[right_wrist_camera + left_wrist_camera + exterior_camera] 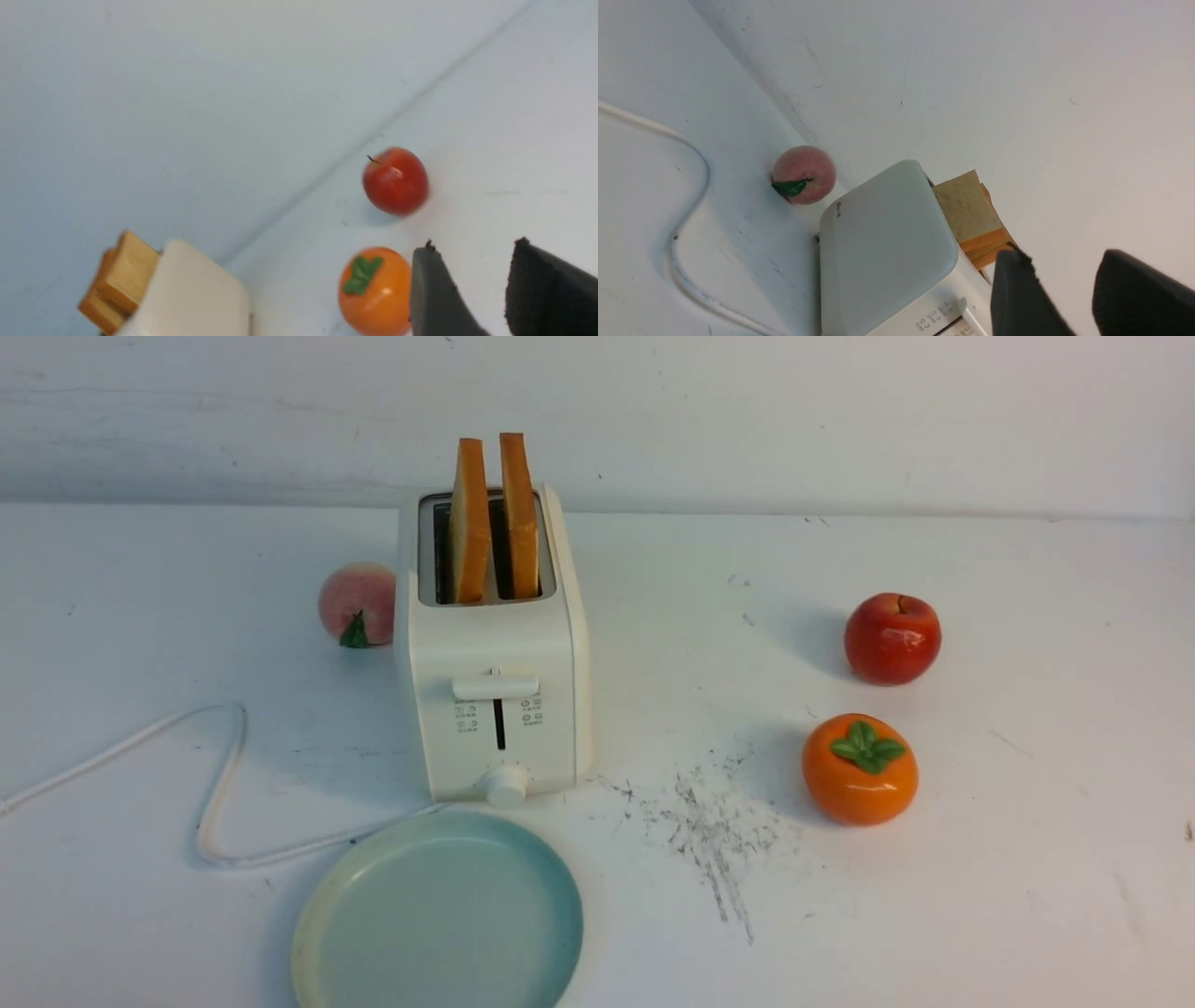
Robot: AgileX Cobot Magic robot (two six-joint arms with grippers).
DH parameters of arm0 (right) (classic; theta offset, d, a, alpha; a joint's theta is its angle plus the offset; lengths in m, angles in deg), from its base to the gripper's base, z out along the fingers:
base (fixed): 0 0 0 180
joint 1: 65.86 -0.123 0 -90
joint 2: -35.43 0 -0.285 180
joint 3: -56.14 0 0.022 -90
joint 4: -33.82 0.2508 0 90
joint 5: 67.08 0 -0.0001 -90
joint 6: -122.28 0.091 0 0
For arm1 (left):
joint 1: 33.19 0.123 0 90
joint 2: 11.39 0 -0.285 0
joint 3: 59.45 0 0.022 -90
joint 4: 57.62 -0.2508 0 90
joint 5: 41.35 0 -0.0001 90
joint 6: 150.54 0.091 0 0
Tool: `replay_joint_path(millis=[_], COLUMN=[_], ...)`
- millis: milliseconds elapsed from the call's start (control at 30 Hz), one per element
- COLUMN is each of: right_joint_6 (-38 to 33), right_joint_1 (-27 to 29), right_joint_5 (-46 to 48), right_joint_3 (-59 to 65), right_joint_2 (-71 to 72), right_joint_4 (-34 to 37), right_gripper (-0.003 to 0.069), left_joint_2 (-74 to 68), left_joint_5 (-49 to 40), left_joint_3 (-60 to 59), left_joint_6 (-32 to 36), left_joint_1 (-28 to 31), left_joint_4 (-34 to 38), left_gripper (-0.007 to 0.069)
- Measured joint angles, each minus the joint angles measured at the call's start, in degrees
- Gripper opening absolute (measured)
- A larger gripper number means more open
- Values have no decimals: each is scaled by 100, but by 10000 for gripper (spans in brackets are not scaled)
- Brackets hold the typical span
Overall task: Take toasted bread from bread machine on white table place on plate.
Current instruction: 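Reach for a toast slice standing in the toaster with the left gripper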
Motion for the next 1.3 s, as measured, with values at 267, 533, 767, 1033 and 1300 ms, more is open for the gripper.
replay_joint_path(millis=[267, 533, 767, 1033, 1300], right_joint_6=[80, 80, 80, 1093, -593], right_joint_1=[0, 0, 0, -11, -831], right_joint_5=[-799, -1214, -1796, 489, 4049], right_joint_3=[0, 0, -40, -2259, -4168], right_joint_2=[0, 0, 0, -412, -2359], right_joint_4=[55, 76, -40, -2026, -1911], right_gripper=[240, 240, 230, 90, 18], left_joint_2=[0, 0, 0, -226, -2654], left_joint_5=[186, 668, 637, -854, -4887], left_joint_3=[0, 0, 25, 1971, 3957], left_joint_6=[-6, -6, -6, 638, 1292], left_joint_1=[0, 0, 0, 0, 0], left_joint_4=[15, 33, -32, -1349, -1809], left_gripper=[236, 202, 50, -14, -14])
